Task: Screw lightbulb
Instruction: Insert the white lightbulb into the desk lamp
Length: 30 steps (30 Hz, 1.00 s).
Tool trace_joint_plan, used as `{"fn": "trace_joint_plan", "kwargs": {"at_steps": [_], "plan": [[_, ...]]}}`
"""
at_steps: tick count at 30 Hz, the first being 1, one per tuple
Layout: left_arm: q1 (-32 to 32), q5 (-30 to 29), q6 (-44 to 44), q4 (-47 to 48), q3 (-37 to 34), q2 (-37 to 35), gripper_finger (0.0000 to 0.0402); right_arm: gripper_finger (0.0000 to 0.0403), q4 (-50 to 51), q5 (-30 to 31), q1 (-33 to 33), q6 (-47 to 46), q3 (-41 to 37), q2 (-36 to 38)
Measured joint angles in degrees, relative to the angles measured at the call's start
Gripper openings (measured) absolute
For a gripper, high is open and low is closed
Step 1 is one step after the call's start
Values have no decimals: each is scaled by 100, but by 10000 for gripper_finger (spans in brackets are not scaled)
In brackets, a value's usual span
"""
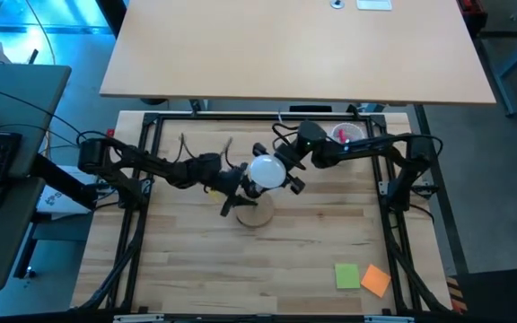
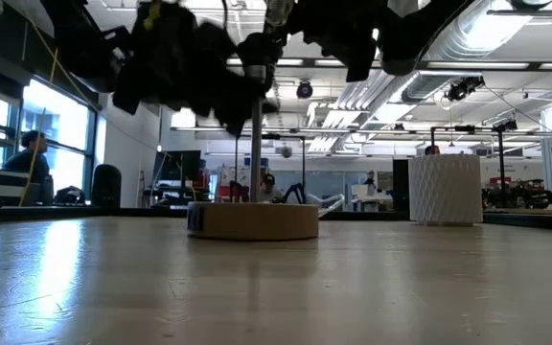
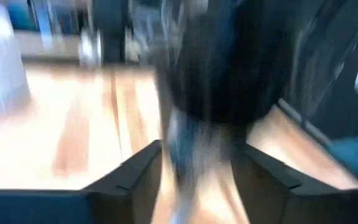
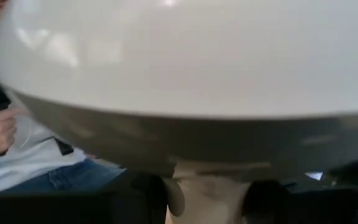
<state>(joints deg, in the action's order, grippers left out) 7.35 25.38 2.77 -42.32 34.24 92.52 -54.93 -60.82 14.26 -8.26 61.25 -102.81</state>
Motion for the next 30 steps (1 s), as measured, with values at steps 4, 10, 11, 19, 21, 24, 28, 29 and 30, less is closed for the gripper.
{"fn": "trace_joint_plan", "kwargs": {"at_steps": [4, 10, 11, 19, 21, 24, 28, 29, 30], "plan": [[7, -457, -48, 617, 28, -167, 236, 142, 36, 32, 39, -221, 207, -146], [-75, -1062, -29, 1474, 22, -584, 243, 142, 733, 25, 19, -65, 573, -183], [-121, -1136, -29, 1495, 31, -630, 241, 142, 886, 27, 4, 44, 614, -183], [-576, -2277, 172, 2060, 20, -532, 200, 142, 1148, -235, 169, 47, 895, -183], [-680, -2641, 198, 2072, 16, -474, 190, 142, 1227, -300, 231, 28, 942, -183], [-755, -3181, 209, 1947, 22, -432, 181, 142, 1378, -350, 264, 32, 947, -183], [-764, -3560, 147, 1738, 18, -249, 180, 142, 1771, -417, 262, 243, 949, -184], [-748, -3556, 70, 1685, 17, -202, 180, 142, 1825, -419, 262, 292, 949, -189], [-733, -3531, -10, 1542, 17, -137, 179, 142, 1864, -416, 265, 360, 949, -189]]}}
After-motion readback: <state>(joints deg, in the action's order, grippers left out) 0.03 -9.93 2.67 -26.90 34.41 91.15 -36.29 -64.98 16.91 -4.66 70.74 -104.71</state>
